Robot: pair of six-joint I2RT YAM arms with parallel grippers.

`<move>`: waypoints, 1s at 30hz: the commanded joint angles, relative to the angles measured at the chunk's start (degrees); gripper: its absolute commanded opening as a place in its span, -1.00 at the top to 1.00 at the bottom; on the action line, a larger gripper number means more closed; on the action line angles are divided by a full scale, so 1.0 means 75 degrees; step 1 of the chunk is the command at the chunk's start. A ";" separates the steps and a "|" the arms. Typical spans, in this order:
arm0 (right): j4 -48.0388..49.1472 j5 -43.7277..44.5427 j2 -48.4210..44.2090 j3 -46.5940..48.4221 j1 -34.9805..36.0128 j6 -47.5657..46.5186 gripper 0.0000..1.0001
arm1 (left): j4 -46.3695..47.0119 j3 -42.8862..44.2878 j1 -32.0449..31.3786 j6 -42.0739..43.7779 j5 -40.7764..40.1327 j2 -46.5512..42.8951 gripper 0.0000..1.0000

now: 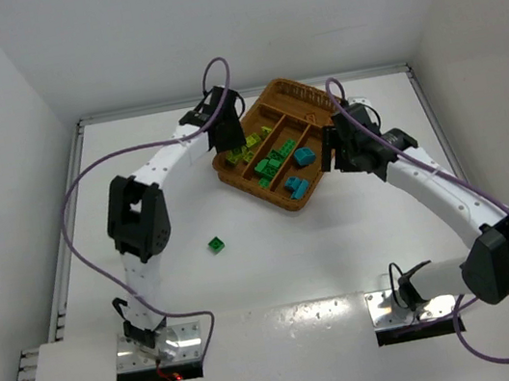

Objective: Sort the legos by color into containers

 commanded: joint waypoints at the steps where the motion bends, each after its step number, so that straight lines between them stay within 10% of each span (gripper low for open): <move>1: -0.0138 0.0304 0.0098 0.0358 0.0055 0.0052 -0.54 | 0.0075 0.1064 0.0282 0.0305 0.0525 0.1185 0.31; 4: -0.0232 0.0304 0.0169 0.0511 0.0055 -0.0030 -0.54 | -0.0204 0.2492 0.0458 0.0306 0.0771 0.1974 -0.39; 9: -0.0314 0.0386 0.0099 0.0616 0.0055 -0.0030 -0.54 | -0.0487 0.2311 0.0249 0.0306 0.0037 0.0998 -0.50; 22: 0.0037 -0.0059 0.0028 0.0206 0.0125 0.0110 -0.54 | 0.0413 -0.6275 -0.0362 -0.2466 -0.0342 -0.3847 -1.00; 30: 0.0038 -0.0059 0.0099 0.0206 0.0442 0.0110 -0.54 | 0.0602 -0.6984 -0.0842 -0.4088 -0.0341 -0.3698 -1.00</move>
